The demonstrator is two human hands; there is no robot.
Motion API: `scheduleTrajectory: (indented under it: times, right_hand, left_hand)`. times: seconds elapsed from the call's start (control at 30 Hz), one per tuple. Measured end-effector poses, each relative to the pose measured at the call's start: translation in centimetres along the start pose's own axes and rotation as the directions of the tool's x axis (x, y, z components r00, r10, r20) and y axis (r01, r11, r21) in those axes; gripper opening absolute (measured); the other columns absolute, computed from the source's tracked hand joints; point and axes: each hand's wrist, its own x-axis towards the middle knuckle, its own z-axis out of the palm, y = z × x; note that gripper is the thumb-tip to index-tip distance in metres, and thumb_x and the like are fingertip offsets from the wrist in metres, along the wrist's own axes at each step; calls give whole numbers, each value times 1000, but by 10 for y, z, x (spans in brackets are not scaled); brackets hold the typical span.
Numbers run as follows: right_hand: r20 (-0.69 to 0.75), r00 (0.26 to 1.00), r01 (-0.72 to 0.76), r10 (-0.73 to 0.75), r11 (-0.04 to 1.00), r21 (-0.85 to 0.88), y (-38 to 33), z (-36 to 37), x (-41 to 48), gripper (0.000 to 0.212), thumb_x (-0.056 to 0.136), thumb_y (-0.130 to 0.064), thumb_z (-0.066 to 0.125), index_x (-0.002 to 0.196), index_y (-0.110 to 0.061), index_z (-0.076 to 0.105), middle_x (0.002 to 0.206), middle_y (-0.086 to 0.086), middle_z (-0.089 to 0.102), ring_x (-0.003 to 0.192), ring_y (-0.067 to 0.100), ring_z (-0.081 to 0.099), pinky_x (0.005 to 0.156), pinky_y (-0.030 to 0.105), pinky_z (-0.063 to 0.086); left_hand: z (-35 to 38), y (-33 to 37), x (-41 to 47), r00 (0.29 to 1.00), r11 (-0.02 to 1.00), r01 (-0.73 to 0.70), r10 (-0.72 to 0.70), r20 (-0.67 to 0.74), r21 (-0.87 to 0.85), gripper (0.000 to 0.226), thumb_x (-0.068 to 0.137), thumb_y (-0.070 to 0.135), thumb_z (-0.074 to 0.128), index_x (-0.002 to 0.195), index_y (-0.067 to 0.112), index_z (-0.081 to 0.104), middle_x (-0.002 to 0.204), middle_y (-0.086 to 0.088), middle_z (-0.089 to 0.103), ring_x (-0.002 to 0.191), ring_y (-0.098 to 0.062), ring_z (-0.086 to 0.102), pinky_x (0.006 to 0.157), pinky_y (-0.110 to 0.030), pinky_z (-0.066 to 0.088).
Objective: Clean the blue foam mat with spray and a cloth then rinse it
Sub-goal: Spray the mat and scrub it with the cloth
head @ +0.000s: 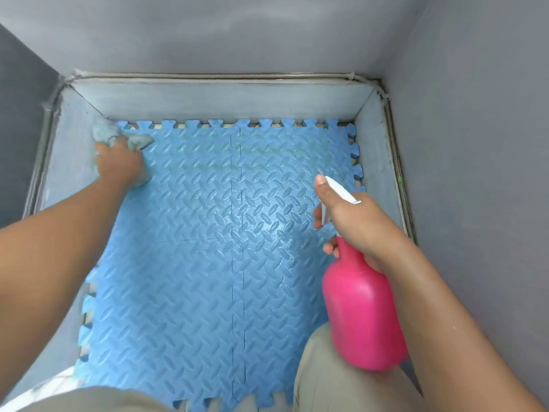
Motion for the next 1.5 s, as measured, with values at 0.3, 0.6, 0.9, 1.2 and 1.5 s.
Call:
scheduleTrajectory:
  times: [0.3,0.6,0.9,1.2,1.5]
  right_hand:
    - [-30,995,90,-90,996,-13,2,67,25,74,87,-79,50,72,-7,58,59,15,63,40,23,60,50,34,51]
    - [93,994,69,-60,993,-94,19,97,18,77,84,-83,50,67,-9,61,64,20,69,48,25,67,49,34,54]
    - [91,990,115,-107,989,-94,1,116,36,75,85,-82,51,69,-9,64,60,11,69,52,27,72,56,35,56]
    - [-46,989,136,-142,985,-109,3,89,43,71,85,-79,53,61,-13,58,53,8,64,45,18,67,54,29,50]
    - [-175,975,155,-136,983,98,25,64,25,68,89,-74,54,69,-11,63,70,11,70,46,23,64,52,33,52]
  left_hand:
    - [-2,-28,-23,996,994,5,4,90,-105,54,100,36,50,150,18,38,147,-31,31,130,-48,41,112,-47,33]
    - [-2,-26,-33,997,994,8,-1,72,-108,53,101,36,49,151,20,38,150,-28,27,132,-47,39,115,-46,29]
    - [1,-26,-34,997,997,13,-8,72,-77,53,102,36,47,152,22,35,153,-27,22,134,-49,34,116,-49,28]
    - [0,-12,-37,997,999,-24,21,68,48,53,104,31,43,152,12,31,150,-33,23,136,-47,29,113,-47,26]
    - [15,122,-109,669,690,-722,714,206,-48,53,101,32,51,149,13,39,146,-33,31,129,-50,37,109,-48,28]
